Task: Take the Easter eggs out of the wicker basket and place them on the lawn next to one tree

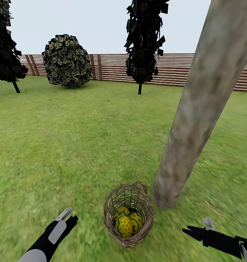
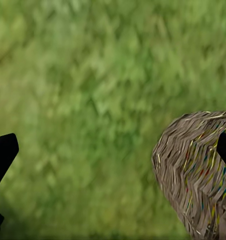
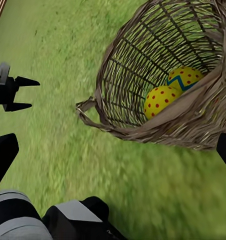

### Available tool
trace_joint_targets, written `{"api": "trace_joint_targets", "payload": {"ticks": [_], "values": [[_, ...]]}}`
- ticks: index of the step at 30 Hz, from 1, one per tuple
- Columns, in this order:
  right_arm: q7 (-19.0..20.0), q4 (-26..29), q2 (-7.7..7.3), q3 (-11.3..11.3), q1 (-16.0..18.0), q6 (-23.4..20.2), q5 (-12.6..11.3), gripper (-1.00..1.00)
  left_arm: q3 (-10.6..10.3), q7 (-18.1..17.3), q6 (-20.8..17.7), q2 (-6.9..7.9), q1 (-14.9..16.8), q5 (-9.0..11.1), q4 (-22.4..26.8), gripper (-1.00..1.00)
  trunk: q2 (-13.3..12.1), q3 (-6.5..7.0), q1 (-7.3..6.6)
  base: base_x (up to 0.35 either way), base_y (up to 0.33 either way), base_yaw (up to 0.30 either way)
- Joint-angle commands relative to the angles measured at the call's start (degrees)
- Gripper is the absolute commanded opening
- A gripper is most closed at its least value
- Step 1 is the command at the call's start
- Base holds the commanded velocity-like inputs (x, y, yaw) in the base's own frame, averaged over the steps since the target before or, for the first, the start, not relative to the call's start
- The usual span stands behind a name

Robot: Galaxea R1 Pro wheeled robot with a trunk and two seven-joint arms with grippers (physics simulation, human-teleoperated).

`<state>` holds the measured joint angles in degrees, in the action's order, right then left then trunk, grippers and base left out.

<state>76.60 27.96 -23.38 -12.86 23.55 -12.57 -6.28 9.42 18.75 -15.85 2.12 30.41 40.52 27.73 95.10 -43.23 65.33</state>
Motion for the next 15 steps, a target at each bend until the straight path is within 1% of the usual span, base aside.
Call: {"api": "trace_joint_targets", "payload": {"ticks": [1,4,11,15], "values": [[-0.18,0.03,0.00,-0.03,0.21,-0.64,-0.13,1.00,0.07,0.33,-0.23,0.01,0.00,0.52,0.14,1.00,0.02,-0.05,0.00,0.000,0.000,0.000],[-1.93,0.13,0.00,-0.06,0.46,-0.63,-0.37,1.00,0.07,0.33,-0.24,0.12,0.00,0.52,0.14,1.00,0.02,-0.05,0.00,0.000,0.000,0.000],[-2.53,0.10,0.00,-0.23,0.53,-0.56,-0.65,1.00,0.08,0.33,-0.23,0.05,0.00,0.52,0.14,1.00,0.02,-0.05,0.00,0.000,0.000,0.000],[-2.99,0.43,0.08,-0.02,0.56,-0.98,-0.35,1.00,0.07,0.34,-0.25,0.00,0.00,0.52,0.14,1.00,0.02,-0.05,0.00,0.000,0.000,0.000]]}}
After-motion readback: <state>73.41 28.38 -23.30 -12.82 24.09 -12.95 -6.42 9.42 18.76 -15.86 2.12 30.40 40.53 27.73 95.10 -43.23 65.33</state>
